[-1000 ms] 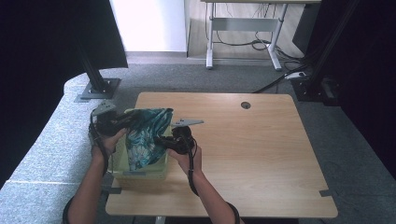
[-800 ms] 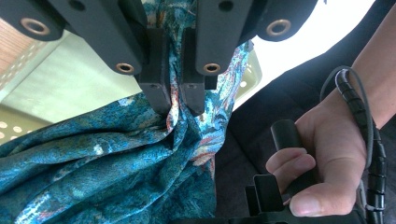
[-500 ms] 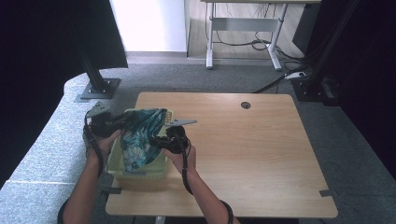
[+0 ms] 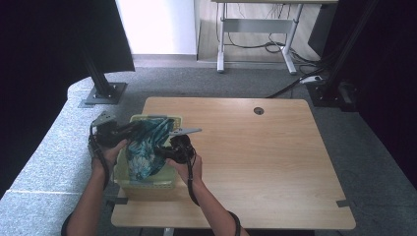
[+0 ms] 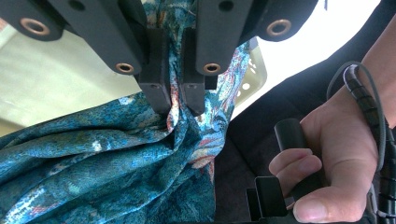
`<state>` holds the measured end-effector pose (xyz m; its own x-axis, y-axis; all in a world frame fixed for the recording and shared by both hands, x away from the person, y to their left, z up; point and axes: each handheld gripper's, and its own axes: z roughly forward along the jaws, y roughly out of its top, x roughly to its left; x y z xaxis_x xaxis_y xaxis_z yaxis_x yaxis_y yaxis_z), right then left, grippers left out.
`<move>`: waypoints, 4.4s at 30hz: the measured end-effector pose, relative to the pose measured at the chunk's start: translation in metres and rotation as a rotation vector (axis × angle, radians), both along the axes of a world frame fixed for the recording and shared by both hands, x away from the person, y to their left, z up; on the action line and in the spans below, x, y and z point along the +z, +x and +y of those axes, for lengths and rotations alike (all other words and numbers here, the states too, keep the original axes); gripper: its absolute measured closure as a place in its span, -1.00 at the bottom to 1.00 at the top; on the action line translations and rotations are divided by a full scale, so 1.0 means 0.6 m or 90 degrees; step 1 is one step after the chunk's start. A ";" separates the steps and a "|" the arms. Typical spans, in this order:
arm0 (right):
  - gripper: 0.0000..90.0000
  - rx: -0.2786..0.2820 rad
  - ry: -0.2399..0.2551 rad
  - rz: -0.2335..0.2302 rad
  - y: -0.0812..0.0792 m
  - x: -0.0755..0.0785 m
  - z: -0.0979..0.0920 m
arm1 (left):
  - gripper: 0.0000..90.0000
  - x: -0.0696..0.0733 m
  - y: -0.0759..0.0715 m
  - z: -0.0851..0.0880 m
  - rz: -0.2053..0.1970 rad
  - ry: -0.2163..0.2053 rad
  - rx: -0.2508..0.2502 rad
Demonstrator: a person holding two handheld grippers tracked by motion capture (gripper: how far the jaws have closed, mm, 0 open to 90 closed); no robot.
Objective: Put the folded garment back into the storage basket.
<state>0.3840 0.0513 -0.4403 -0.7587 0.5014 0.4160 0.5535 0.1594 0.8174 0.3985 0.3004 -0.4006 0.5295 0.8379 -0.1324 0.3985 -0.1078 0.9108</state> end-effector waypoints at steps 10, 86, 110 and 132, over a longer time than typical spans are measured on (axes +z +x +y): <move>0.86 -0.006 -0.006 0.013 0.005 -0.022 0.001 | 0.81 -0.012 0.003 0.000 0.009 0.000 0.000; -0.23 -0.040 -0.147 -0.134 -0.080 -0.040 -0.235 | -0.09 -0.065 -0.123 -0.128 0.018 0.026 0.018; -0.24 -0.100 -0.171 -0.148 -0.188 -0.081 -0.437 | -0.10 -0.112 -0.192 -0.296 -0.003 0.056 -0.103; -0.25 -0.151 -0.182 -0.111 -0.258 -0.157 -0.537 | -0.11 -0.180 -0.218 -0.364 0.025 0.070 -0.174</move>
